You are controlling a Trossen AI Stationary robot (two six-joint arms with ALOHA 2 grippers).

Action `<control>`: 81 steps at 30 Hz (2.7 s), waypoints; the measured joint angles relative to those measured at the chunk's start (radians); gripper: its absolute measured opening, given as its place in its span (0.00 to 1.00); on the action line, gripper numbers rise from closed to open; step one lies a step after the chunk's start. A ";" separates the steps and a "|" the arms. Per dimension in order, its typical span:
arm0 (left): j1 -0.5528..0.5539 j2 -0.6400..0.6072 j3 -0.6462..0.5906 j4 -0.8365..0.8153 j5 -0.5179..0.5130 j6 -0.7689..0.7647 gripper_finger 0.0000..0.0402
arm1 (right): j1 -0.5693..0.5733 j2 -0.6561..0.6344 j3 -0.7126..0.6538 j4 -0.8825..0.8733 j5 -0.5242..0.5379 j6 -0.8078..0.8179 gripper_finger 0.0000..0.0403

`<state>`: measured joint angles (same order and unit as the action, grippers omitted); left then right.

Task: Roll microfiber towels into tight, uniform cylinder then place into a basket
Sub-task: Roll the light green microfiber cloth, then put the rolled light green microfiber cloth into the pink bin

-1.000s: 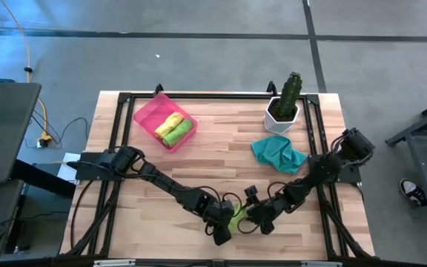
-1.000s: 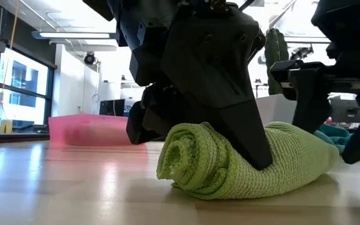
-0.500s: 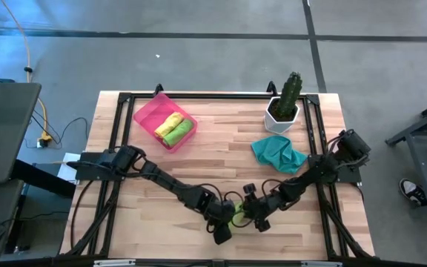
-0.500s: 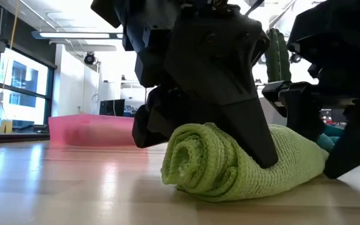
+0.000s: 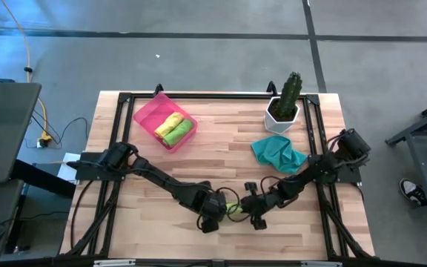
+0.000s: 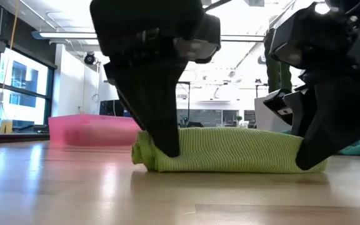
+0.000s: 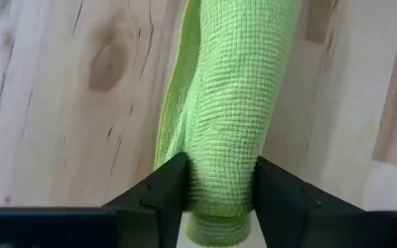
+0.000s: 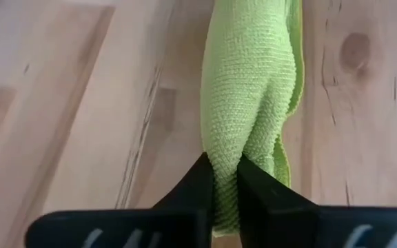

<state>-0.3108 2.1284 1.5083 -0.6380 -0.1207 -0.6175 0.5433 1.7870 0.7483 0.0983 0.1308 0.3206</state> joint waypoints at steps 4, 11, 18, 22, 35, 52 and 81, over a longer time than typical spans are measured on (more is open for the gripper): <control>-0.016 -0.008 0.000 -0.045 0.001 0.007 0.43 | -0.027 0.000 -0.002 0.021 -0.072 0.080 0.02; -0.082 -0.006 0.007 -0.187 -0.071 0.040 0.52 | -0.091 0.001 -0.004 0.060 -0.285 0.262 0.02; -0.151 -0.009 0.071 -0.235 -0.244 0.117 0.51 | -0.152 0.003 -0.005 0.074 -0.422 0.439 0.02; -0.193 -0.009 0.128 -0.231 -0.339 0.168 0.50 | -0.185 0.004 -0.005 0.078 -0.476 0.500 0.02; -0.157 0.014 0.151 0.013 -0.405 0.216 0.50 | -0.236 0.004 -0.005 0.080 -0.575 0.635 0.02; -0.079 0.107 0.152 0.177 -0.238 0.228 0.50 | -0.242 0.003 -0.005 0.071 -0.619 0.644 0.05; -0.075 0.156 0.155 0.091 -0.227 0.086 0.02 | -0.298 -0.137 -0.005 0.008 -0.760 0.288 0.28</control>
<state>-0.3858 2.2843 1.6638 -0.5472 -0.3473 -0.5320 0.2451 1.6498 0.7433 0.1064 -0.6295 0.6086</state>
